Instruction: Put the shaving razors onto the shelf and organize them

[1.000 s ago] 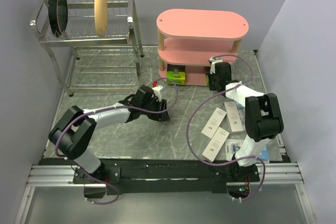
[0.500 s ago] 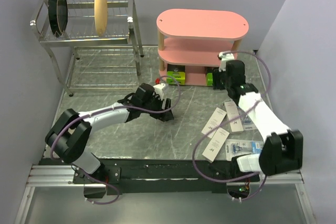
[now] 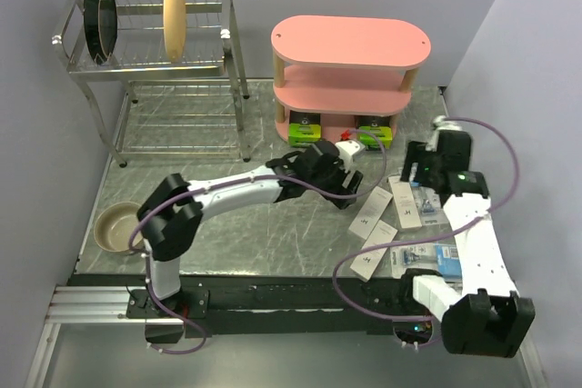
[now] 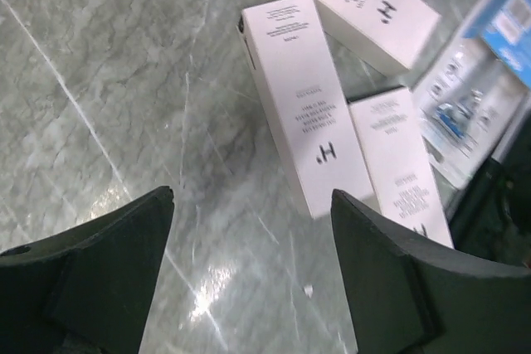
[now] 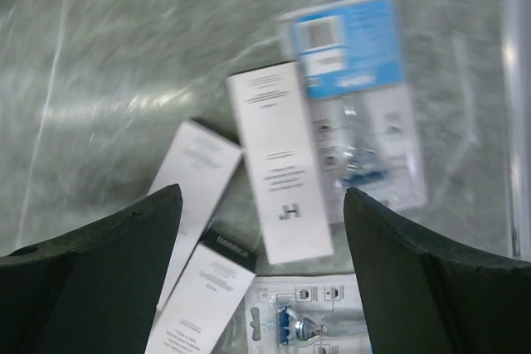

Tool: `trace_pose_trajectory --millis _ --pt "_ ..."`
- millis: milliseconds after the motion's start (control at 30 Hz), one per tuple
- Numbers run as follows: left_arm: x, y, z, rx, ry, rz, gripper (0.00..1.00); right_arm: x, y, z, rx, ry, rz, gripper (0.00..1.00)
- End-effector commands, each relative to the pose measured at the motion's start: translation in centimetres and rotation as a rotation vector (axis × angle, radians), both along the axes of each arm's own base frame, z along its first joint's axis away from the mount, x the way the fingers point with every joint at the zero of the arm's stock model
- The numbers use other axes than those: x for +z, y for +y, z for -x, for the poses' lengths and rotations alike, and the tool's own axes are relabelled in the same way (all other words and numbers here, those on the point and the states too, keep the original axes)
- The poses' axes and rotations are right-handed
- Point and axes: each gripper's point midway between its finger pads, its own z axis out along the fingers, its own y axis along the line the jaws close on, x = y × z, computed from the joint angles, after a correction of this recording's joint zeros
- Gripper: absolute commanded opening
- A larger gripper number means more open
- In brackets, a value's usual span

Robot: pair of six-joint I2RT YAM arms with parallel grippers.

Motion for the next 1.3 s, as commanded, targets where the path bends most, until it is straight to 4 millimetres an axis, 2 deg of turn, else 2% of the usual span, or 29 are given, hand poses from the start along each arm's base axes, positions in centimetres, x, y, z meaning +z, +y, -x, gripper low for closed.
trace_pose_trajectory --millis 0,67,100,133,233,367,500,633,733,767,900,1000,1033,1133,1167,1200,1267 --pt "-1.4 -1.4 0.3 0.046 0.019 -0.054 0.82 3.2 -1.6 1.1 -0.163 -0.09 -0.15 0.86" --pt "-2.2 -2.2 1.7 -0.006 0.023 -0.069 0.82 4.1 -0.6 1.4 -0.133 -0.145 -0.199 0.86" --pt "-2.9 -2.5 2.0 -0.013 0.026 -0.086 0.82 3.5 -0.1 1.8 -0.12 -0.141 -0.212 0.86" --pt "-3.5 -2.6 2.1 -0.014 0.026 -0.098 0.82 3.8 0.5 2.1 -0.096 -0.165 -0.23 0.86" --pt "-4.9 -3.2 3.0 -0.065 0.006 -0.122 0.83 4.9 0.9 2.4 -0.103 -0.209 -0.257 0.86" --pt "-6.4 -4.2 4.0 -0.08 -0.011 -0.154 0.86 5.0 1.8 2.8 -0.079 -0.207 -0.298 0.86" --pt "-6.4 -5.6 4.8 -0.096 -0.012 -0.155 0.93 4.5 2.4 3.2 -0.074 -0.181 -0.332 0.86" --pt "-7.2 -4.8 4.5 0.013 0.05 -0.181 0.9 4.7 2.2 3.8 -0.083 -0.181 -0.339 0.85" --pt "-9.5 -3.2 4.2 0.068 0.113 -0.214 0.89 4.6 1.5 4.1 -0.123 -0.196 -0.348 0.85" --pt "-10.8 -1.8 3.4 0.113 0.1 -0.251 0.89 4.1 1.2 4.4 -0.143 -0.188 -0.353 0.85" --pt "-12.0 0.7 1.6 0.119 0.045 -0.308 0.82 3.3 1.2 5.4 -0.173 -0.169 -0.379 0.85" --pt "-13.1 2.6 -0.6 0.157 0.044 -0.34 0.79 2.9 2.2 5.5 -0.123 -0.16 -0.414 0.84" --pt "-13.2 3.6 -1.8 0.194 0.036 -0.352 0.8 2.7 2.2 5.4 -0.135 -0.156 -0.421 0.84" --pt "-12.7 4.9 -3.4 0.203 0.023 -0.355 0.79 2.3 2.2 5.0 -0.149 -0.135 -0.441 0.84" --pt "-11.6 4.5 -3.3 0.179 0.021 -0.329 0.79 2.7 2.2 4.8 -0.144 -0.148 -0.443 0.84" --pt "-11.2 3.5 -2.1 0.092 0.054 -0.295 0.8 2.8 2.2 4.5 -0.134 -0.148 -0.443 0.84" --pt "-9.7 2.6 -1.3 0.053 0.055 -0.252 0.82 3.2 1.7 4.1 -0.147 -0.162 -0.429 0.84"
